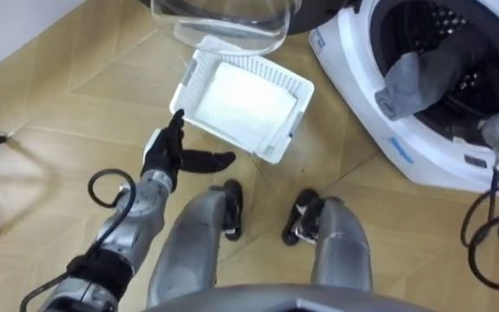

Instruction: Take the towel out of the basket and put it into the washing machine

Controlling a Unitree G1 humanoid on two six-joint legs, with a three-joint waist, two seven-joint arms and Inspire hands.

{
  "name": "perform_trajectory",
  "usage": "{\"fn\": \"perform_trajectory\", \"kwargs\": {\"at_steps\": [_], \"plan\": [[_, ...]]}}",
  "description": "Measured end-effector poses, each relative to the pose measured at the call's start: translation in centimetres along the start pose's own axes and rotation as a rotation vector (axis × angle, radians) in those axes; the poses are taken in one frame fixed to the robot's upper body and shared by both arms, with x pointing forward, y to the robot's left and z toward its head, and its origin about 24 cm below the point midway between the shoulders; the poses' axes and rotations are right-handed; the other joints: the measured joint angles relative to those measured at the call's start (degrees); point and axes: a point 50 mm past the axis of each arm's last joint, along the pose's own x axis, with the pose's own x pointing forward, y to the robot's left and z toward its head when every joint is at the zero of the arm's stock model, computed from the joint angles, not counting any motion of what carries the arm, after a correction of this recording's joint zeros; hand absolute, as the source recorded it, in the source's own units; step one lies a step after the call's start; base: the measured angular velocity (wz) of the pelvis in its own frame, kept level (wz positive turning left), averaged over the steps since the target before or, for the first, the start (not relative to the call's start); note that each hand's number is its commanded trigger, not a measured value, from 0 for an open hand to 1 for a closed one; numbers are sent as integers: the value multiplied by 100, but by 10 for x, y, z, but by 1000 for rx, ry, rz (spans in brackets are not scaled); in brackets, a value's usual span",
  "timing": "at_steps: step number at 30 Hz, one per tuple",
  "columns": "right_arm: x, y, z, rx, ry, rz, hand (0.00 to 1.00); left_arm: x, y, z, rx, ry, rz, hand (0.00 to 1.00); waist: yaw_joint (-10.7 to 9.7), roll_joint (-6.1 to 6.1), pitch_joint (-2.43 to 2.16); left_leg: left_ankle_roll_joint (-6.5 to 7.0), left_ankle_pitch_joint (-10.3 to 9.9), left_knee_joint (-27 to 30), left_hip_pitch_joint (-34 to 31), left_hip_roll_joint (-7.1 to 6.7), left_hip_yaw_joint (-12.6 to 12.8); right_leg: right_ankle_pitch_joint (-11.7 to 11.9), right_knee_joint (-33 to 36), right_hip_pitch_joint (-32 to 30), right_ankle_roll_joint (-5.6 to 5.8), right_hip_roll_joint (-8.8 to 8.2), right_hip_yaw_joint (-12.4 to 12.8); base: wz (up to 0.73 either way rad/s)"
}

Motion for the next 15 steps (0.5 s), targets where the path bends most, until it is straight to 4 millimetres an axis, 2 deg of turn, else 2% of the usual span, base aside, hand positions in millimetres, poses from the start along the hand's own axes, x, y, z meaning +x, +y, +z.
{"fn": "perform_trajectory", "kwargs": {"at_steps": [4, 7, 9, 10, 12, 13, 15], "plan": [[4, -16, -4, -47, -15, 24, 0, 2, 7, -5, -3, 26, 14, 0, -16, 65, -32, -24, 38, -237, 224, 35, -27, 79, -322, 275, 10, 91, -78, -4], [9, -39, -12, -149, -27, 32, 0, 3, 14, -15, 50, 72, 36, 0, -12, 78, -40, -43, 50, -389, 476, 70, -37, 129, -545, 558, 41, 178, -123, -4], [12, -65, -15, -345, -46, 17, 0, 2, 22, -21, 88, 91, 63, 0, -48, 100, -53, -48, 52, -496, 669, 98, -70, 136, -754, 836, 52, 222, -237, 6], [13, -71, -15, -393, -50, 15, 0, 1, 24, -24, 95, 99, 71, 0, -45, 100, -53, -54, 55, -534, 715, 99, -83, 138, -803, 890, 55, 231, -252, 8], [14, -94, -17, -710, -68, 7, 0, -2, 32, -35, 94, 132, 103, 0, -21, 108, -60, -76, 68, -707, 939, 98, -89, 165, -975, 1104, 77, 274, -260, -2], [14, -98, -18, -789, -69, 10, 0, -3, 33, -37, 91, 141, 110, 0, -19, 108, -62, -85, 73, -764, 1005, 98, -84, 173, -1028, 1162, 82, 287, -260, -8], [14, -126, -18, -1083, -39, -19, 0, -10, 44, -55, 97, 200, 142, 0, -23, 144, -82, -135, 106, -1010, 1309, 132, -123, 285, -1391, 1520, 92, 405, -310, -4]]}}
